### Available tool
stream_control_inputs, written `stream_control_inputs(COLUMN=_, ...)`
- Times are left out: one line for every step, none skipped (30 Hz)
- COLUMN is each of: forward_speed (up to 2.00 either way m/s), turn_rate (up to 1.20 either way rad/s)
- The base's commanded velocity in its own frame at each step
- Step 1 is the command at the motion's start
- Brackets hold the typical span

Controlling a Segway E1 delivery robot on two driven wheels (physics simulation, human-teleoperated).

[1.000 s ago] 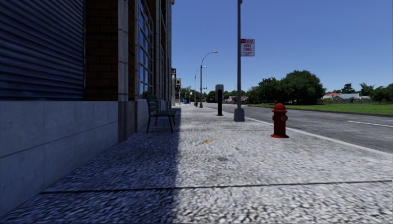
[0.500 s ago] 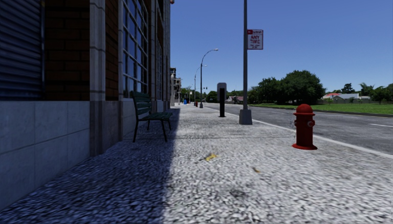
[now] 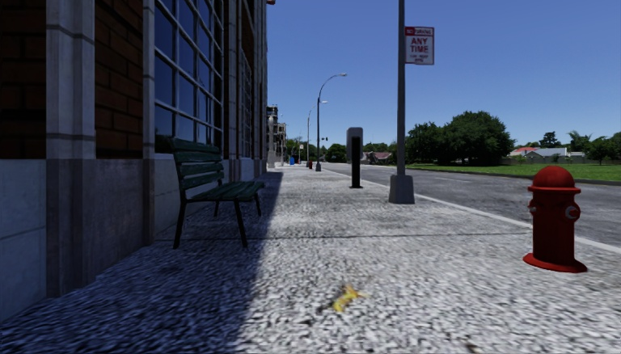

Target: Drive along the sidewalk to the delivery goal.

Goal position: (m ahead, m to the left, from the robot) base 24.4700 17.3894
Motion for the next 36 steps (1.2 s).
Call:
stream_control_inputs(forward_speed=2.00, turn_rate=0.00)
stream_control_inputs(forward_speed=2.00, turn_rate=0.00)
stream_control_inputs(forward_speed=2.00, turn_rate=0.00)
stream_control_inputs(forward_speed=2.00, turn_rate=0.00)
stream_control_inputs(forward_speed=2.00, turn_rate=0.00)
stream_control_inputs(forward_speed=2.00, turn_rate=0.00)
stream_control_inputs(forward_speed=2.00, turn_rate=0.00)
stream_control_inputs(forward_speed=2.00, turn_rate=0.00)
stream_control_inputs(forward_speed=2.00, turn_rate=0.00)
stream_control_inputs(forward_speed=2.00, turn_rate=0.00)
stream_control_inputs(forward_speed=2.00, turn_rate=0.00)
stream_control_inputs(forward_speed=2.00, turn_rate=0.00)
stream_control_inputs(forward_speed=2.00, turn_rate=0.00)
stream_control_inputs(forward_speed=2.00, turn_rate=0.00)
stream_control_inputs(forward_speed=2.00, turn_rate=0.00)
stream_control_inputs(forward_speed=2.00, turn_rate=0.00)
stream_control_inputs(forward_speed=2.00, turn_rate=0.00)
stream_control_inputs(forward_speed=2.00, turn_rate=0.00)
stream_control_inputs(forward_speed=2.00, turn_rate=0.00)
stream_control_inputs(forward_speed=2.00, turn_rate=0.00)
stream_control_inputs(forward_speed=2.00, turn_rate=0.00)
stream_control_inputs(forward_speed=2.00, turn_rate=0.00)
stream_control_inputs(forward_speed=2.00, turn_rate=0.00)
stream_control_inputs(forward_speed=2.00, turn_rate=0.00)
stream_control_inputs(forward_speed=2.00, turn_rate=0.00)
stream_control_inputs(forward_speed=2.00, turn_rate=0.00)
stream_control_inputs(forward_speed=2.00, turn_rate=0.00)
stream_control_inputs(forward_speed=2.00, turn_rate=0.00)
stream_control_inputs(forward_speed=2.00, turn_rate=0.00)
stream_control_inputs(forward_speed=2.00, turn_rate=0.00)
stream_control_inputs(forward_speed=2.00, turn_rate=0.00)
stream_control_inputs(forward_speed=2.00, turn_rate=0.00)
stream_control_inputs(forward_speed=2.00, turn_rate=0.00)
stream_control_inputs(forward_speed=2.00, turn_rate=0.00)
stream_control_inputs(forward_speed=2.00, turn_rate=0.00)
stream_control_inputs(forward_speed=2.00, turn_rate=0.00)
